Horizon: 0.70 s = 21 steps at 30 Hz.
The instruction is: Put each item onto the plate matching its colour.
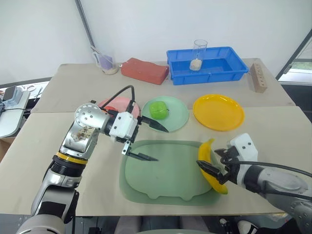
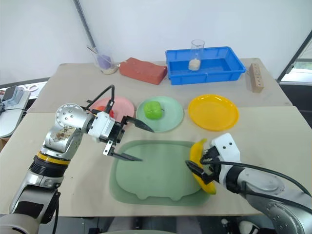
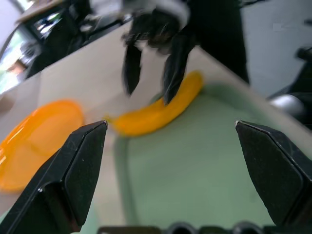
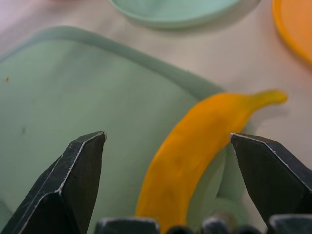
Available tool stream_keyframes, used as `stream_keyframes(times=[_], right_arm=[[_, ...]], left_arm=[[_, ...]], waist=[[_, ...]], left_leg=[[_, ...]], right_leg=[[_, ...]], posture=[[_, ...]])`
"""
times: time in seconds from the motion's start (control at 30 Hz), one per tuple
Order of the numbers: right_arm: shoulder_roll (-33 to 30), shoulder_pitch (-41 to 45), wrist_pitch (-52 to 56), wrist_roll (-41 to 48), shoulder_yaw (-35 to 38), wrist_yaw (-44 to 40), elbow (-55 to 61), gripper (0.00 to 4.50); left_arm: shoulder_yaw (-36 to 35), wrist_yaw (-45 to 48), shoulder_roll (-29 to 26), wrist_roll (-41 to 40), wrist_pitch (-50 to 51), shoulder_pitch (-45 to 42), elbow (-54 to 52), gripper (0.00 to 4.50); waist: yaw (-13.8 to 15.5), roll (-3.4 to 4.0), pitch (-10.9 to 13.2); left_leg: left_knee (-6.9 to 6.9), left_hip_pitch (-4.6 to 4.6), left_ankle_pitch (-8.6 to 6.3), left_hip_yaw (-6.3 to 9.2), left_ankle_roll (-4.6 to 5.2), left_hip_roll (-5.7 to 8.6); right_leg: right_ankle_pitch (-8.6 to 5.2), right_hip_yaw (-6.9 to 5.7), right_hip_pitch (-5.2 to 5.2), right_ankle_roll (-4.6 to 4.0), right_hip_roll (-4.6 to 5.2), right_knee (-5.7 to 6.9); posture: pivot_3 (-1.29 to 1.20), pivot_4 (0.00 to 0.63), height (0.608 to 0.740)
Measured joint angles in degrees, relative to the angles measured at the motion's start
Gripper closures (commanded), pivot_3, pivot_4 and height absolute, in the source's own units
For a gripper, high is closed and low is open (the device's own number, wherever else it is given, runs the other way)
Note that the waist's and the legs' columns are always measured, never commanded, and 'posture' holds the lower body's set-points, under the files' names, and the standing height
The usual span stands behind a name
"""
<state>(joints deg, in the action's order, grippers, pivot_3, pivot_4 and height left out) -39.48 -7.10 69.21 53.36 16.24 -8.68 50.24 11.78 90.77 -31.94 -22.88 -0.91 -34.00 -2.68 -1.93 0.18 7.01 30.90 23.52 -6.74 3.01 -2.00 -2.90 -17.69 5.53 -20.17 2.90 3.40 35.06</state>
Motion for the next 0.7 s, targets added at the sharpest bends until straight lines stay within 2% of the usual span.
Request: stream_keyframes(times=[0.13,0.23,0.43,0.5,0.7], right_arm=[[1.72,-0.34,1.99,-0.31,-1.26,3.44,-0.17,0.00],[1.42,-0.66,1.95,-2.54,-4.16,3.69,-0.21,0.82],[0.86,-2.55,0.87,-5.85,-5.83,2.67,-0.12,2.92],[0.63,-2.83,-0.18,-7.11,-6.53,2.20,-0.06,3.39],[-1.42,-3.27,-2.73,-10.42,-8.29,-0.58,-0.12,3.40]], left_arm=[[0.31,-0.43,0.21,-0.07,0.18,0.37,-1.07,0.02],[0.31,-0.76,0.19,-0.11,0.71,0.61,-1.64,0.00],[0.32,-1.33,0.13,-0.04,0.83,0.97,-1.67,0.00],[0.32,-1.48,0.13,-0.04,0.92,0.97,-1.68,0.00],[0.32,-2.43,0.14,-0.01,1.00,0.97,-1.68,0.00]], waist=[[-0.17,0.00,0.00],[-0.30,0.00,0.00],[-0.35,-0.02,0.00],[-0.35,-0.04,0.00],[-0.35,-0.06,0.01]], left_leg=[[0.01,0.00,0.01,0.01,0.01,0.00],[0.01,0.00,0.13,0.01,0.21,0.00],[0.00,-0.02,0.19,0.04,0.32,0.00],[0.00,-0.02,0.14,0.03,0.23,0.00],[0.01,-0.02,-0.01,0.02,0.00,0.00]], right_leg=[[0.00,0.00,-0.02,0.00,-0.01,0.01],[0.00,0.01,-0.02,0.00,-0.01,0.00],[-0.01,0.01,-0.02,-0.01,-0.02,-0.02],[-0.01,0.01,-0.02,-0.01,-0.02,-0.03],[-0.01,0.01,-0.02,-0.02,-0.01,-0.04]], posture=[[0.00,0.150,0.740],[0.00,0.150,0.740],[0.00,0.150,0.740],[0.00,0.150,0.740],[0.00,0.150,0.740]])
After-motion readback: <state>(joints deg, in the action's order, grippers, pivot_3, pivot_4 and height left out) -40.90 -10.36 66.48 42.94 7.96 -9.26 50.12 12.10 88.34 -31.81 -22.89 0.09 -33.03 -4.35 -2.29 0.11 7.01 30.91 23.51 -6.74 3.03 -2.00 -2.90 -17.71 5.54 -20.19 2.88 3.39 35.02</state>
